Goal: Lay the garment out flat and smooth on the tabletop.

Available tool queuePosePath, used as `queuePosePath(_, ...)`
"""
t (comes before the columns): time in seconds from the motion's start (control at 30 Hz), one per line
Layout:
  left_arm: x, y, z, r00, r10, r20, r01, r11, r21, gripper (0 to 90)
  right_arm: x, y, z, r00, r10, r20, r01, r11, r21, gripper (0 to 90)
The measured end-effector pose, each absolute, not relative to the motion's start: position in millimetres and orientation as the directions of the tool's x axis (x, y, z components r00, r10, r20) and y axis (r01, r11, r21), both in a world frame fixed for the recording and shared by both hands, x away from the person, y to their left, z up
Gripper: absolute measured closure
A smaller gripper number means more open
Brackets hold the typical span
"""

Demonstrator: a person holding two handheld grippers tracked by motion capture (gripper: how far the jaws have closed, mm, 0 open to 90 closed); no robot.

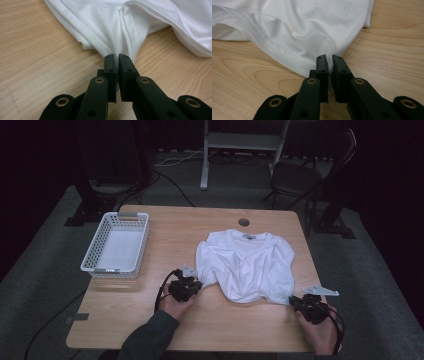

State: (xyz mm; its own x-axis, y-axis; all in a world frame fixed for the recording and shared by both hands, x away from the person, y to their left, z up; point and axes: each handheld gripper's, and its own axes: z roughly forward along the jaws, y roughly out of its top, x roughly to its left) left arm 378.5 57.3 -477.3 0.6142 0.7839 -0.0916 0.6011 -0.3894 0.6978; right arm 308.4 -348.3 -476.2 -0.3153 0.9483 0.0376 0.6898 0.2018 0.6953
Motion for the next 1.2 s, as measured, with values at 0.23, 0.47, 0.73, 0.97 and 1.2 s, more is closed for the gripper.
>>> queuePosePath(0.23,376,65,-475,0.612,0.787,-0.08,0.608,-0.404,0.683,87.0,309,-351,-475,-0.323,0.945,0.059,0.703,0.198,0.683,83.8)
queuePosePath(0.47,376,71,-473,0.607,0.791,-0.075,0.613,-0.405,0.678,87.3,307,-353,-474,-0.325,0.945,0.046,0.705,0.209,0.678,84.0)
queuePosePath(0.73,371,78,-466,0.61,0.789,-0.079,0.604,-0.398,0.691,87.6,305,-354,-473,-0.333,0.942,0.041,0.707,0.22,0.672,84.2)
queuePosePath(0.97,366,83,-462,0.609,0.789,-0.085,0.6,-0.388,0.7,87.7,302,-355,-471,-0.335,0.942,0.028,0.704,0.23,0.672,84.5)
queuePosePath(1.2,364,88,-460,0.605,0.792,-0.086,0.599,-0.381,0.704,87.8,298,-356,-466,-0.333,0.943,0.021,0.694,0.23,0.682,84.7)
